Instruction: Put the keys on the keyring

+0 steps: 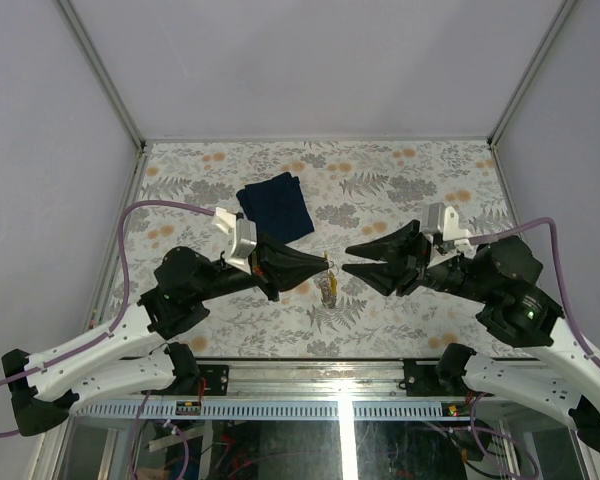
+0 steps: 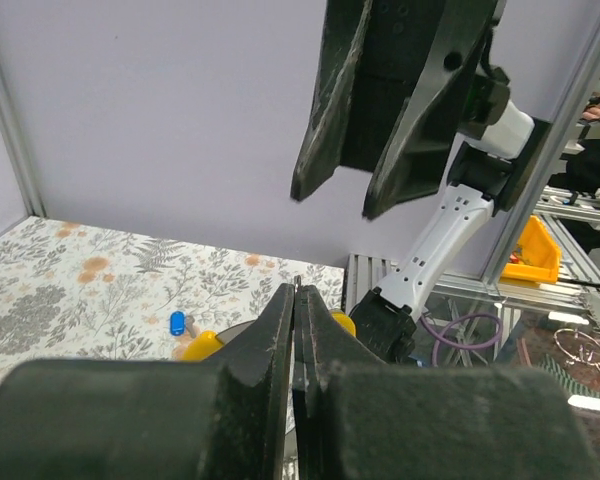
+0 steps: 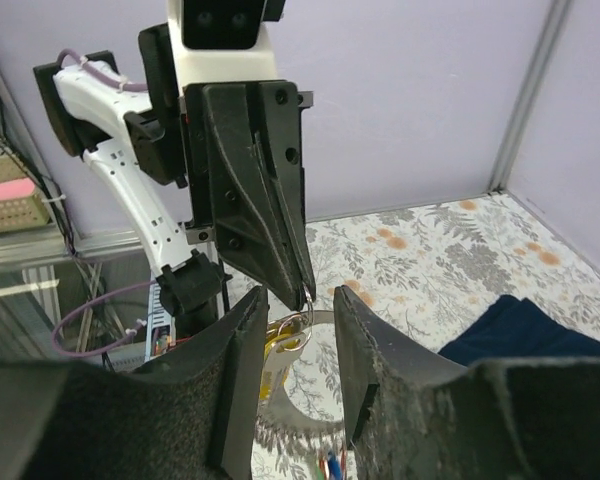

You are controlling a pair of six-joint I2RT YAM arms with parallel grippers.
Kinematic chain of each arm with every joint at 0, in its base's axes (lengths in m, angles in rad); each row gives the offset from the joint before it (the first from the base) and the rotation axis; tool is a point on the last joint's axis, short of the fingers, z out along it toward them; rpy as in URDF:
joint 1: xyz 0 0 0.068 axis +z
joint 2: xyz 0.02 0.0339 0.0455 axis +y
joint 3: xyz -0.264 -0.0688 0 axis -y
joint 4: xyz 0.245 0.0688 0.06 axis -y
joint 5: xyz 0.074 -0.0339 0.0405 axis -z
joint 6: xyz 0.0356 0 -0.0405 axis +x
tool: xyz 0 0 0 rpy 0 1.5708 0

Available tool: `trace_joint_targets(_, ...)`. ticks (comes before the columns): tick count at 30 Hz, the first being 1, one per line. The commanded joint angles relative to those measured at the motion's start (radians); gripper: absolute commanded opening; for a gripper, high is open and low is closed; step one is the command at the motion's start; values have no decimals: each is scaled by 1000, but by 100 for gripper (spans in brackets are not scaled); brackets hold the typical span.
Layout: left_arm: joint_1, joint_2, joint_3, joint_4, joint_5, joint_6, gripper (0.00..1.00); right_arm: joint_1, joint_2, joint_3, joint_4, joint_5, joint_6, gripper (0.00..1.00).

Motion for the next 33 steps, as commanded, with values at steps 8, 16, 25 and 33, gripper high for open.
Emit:
trace_joint_targets(8,-7,-13,24,139,56,-31,0,5,56,-2,90,-185,-78,37)
trace_joint_targets(16,-6,-21,33,125,58,-24,0,5,49,-14,50,-169,-99,36)
trace_joint_targets(25,-6,-28,34,123,81,-20,0,4,24,-39,46,-123,-108,38)
trace_joint_targets(33,-6,-19,45,120,127,-23,0,5,22,-50,53,-130,-98,38)
